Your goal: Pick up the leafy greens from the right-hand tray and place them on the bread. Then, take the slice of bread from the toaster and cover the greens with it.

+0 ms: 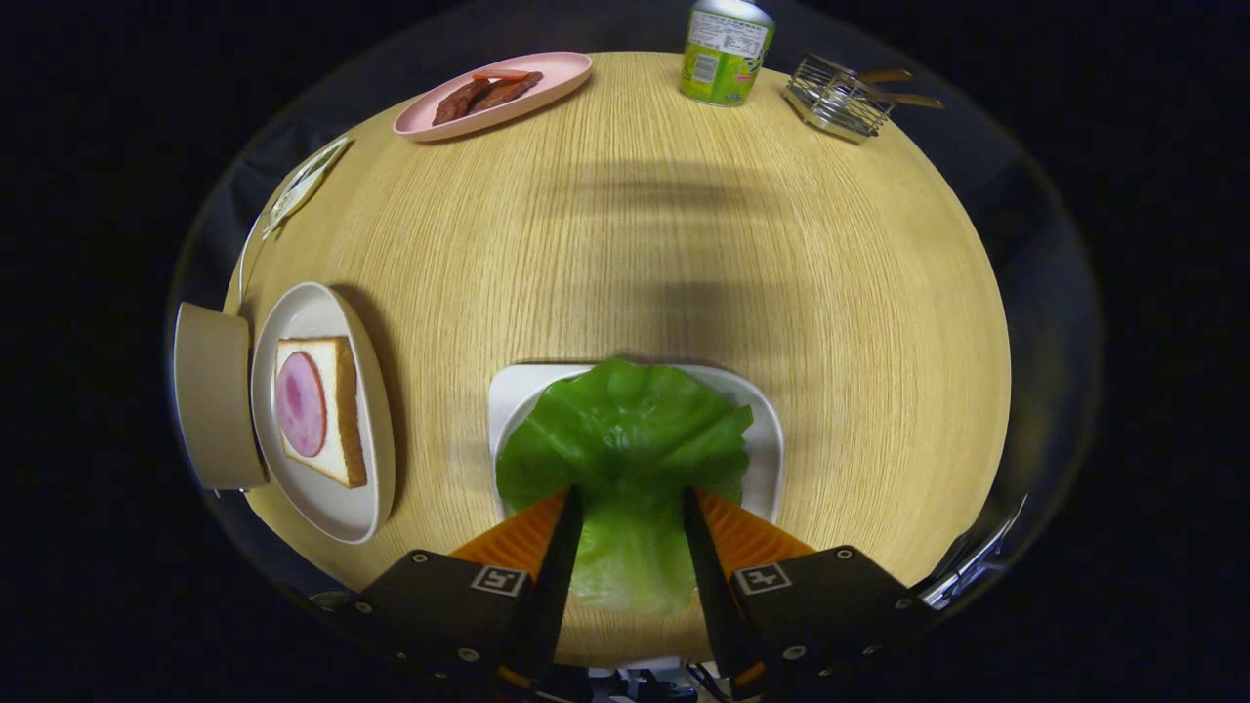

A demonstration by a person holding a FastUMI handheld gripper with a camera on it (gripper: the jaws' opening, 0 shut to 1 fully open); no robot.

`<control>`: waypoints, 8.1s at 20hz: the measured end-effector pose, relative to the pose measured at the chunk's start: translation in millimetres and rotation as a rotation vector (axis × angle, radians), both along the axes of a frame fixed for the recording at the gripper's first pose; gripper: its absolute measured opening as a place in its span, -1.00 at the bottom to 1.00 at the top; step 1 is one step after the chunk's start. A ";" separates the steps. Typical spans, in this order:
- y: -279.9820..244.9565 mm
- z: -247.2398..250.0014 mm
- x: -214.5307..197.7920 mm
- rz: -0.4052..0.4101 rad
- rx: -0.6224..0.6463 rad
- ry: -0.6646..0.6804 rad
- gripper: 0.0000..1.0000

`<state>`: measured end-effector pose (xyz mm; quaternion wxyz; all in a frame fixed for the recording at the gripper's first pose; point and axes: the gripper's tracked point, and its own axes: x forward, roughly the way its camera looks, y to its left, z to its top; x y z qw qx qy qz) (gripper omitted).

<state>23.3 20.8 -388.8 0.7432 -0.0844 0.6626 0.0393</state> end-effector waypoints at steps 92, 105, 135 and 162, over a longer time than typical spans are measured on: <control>409.1 238.5 5.2 0.339 0.362 -0.333 0.98; 464.4 200.9 -22.6 0.354 0.318 -0.262 0.91; 451.4 259.8 -38.1 0.345 0.454 -0.335 -0.88; 280.8 200.6 -4.7 0.257 0.507 -0.284 -0.88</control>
